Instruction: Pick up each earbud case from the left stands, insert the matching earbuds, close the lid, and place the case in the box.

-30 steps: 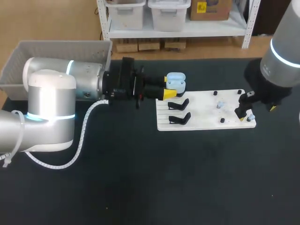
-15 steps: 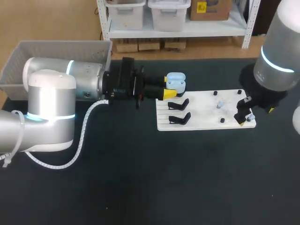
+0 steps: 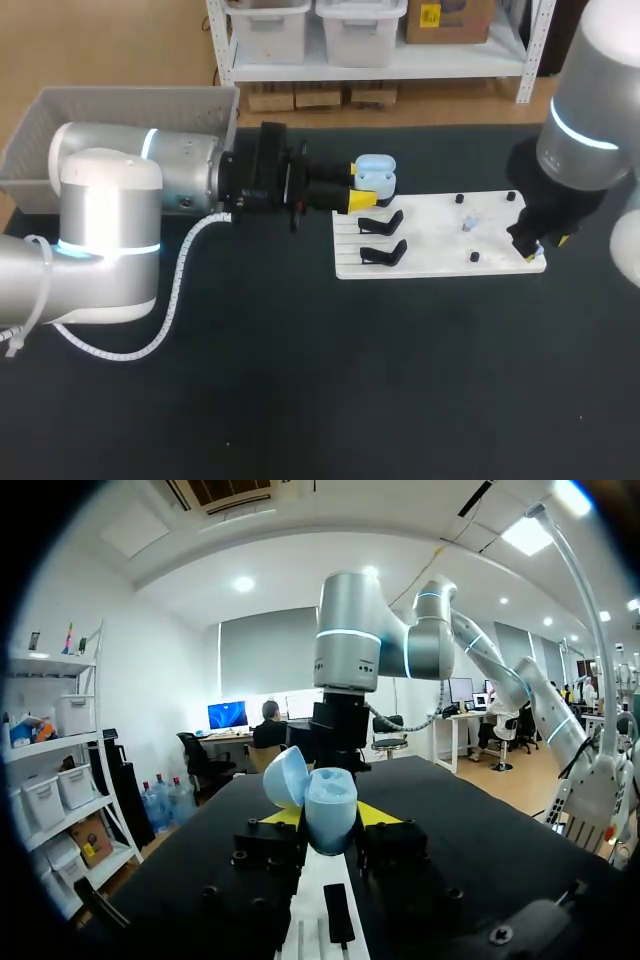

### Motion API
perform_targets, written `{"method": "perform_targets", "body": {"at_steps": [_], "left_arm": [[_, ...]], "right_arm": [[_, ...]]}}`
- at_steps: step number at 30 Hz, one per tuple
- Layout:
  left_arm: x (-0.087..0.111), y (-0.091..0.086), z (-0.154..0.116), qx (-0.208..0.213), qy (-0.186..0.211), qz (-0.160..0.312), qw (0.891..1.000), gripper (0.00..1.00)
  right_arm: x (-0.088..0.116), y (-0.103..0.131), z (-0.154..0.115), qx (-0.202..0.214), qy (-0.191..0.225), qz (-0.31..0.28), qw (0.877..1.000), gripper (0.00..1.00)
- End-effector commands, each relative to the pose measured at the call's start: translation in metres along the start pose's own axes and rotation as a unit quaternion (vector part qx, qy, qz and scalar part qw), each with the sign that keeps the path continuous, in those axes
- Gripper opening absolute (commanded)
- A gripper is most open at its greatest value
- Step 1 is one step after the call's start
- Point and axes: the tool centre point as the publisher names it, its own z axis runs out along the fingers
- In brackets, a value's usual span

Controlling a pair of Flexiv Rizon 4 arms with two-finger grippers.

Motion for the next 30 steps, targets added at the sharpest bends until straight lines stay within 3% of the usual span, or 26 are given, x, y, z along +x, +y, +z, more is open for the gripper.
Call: {"method": "perform_targets", "body": {"at_steps": [1, 13, 19, 23, 30], "left_arm": [[0.001, -0.002, 0.000, -0.003, -0.001, 0.002, 1.000, 0.00], [0.001, -0.002, 0.000, -0.003, -0.001, 0.002, 1.000, 0.00], [0.001, -0.002, 0.000, -0.003, -0.001, 0.002, 1.000, 0.00], [0.001, -0.002, 0.000, -0.003, -0.001, 0.002, 1.000, 0.00], [0.001, -0.002, 0.000, -0.003, -0.001, 0.002, 1.000, 0.00]], "right_arm": [[-0.002, 0.000, 0.004, 0.001, 0.002, -0.001, 1.000, 0.45], [-0.004, -0.001, 0.011, 0.011, 0.003, -0.009, 1.000, 0.44], [-0.004, -0.003, 0.013, 0.019, 0.002, -0.011, 1.000, 0.33], [-0.002, -0.004, 0.015, 0.022, 0.004, -0.010, 1.000, 0.36], [-0.003, -0.004, 0.017, 0.023, 0.006, -0.009, 1.000, 0.32]]}}
